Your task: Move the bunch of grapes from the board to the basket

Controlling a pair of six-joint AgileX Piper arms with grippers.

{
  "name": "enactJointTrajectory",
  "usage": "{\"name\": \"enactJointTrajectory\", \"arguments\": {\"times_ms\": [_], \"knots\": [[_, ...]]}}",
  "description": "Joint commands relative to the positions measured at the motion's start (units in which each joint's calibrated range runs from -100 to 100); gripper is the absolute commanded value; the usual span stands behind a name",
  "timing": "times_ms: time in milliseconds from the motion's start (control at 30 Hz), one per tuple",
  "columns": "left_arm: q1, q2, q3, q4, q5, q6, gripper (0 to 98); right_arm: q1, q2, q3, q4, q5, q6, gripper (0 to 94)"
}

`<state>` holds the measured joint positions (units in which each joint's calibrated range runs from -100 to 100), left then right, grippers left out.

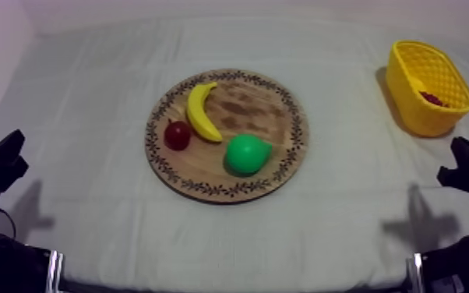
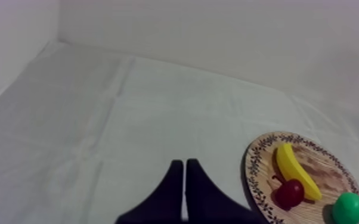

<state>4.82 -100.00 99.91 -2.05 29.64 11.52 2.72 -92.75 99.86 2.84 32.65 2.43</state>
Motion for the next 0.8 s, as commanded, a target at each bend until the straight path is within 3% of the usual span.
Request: {"name": "enactJointTrajectory", "arguments": {"times_ms": [0,200,767], "knots": [[0.0,0.0,-0.02,-0.02,0.03,0.01,0.1,0.05,-1.46,0.02,-1.2,0.65,1.04,0.6],[0.0,0.0,-0.02,-0.02,0.03,-0.02,0.1,0.18,-2.75,0.03,-3.36,2.19,3.43,0.6],[0.0,0.0,-0.02,-0.02,0.03,-0.02,0.1,0.19,-2.92,0.03,-3.69,2.51,8.58,0.5]]}}
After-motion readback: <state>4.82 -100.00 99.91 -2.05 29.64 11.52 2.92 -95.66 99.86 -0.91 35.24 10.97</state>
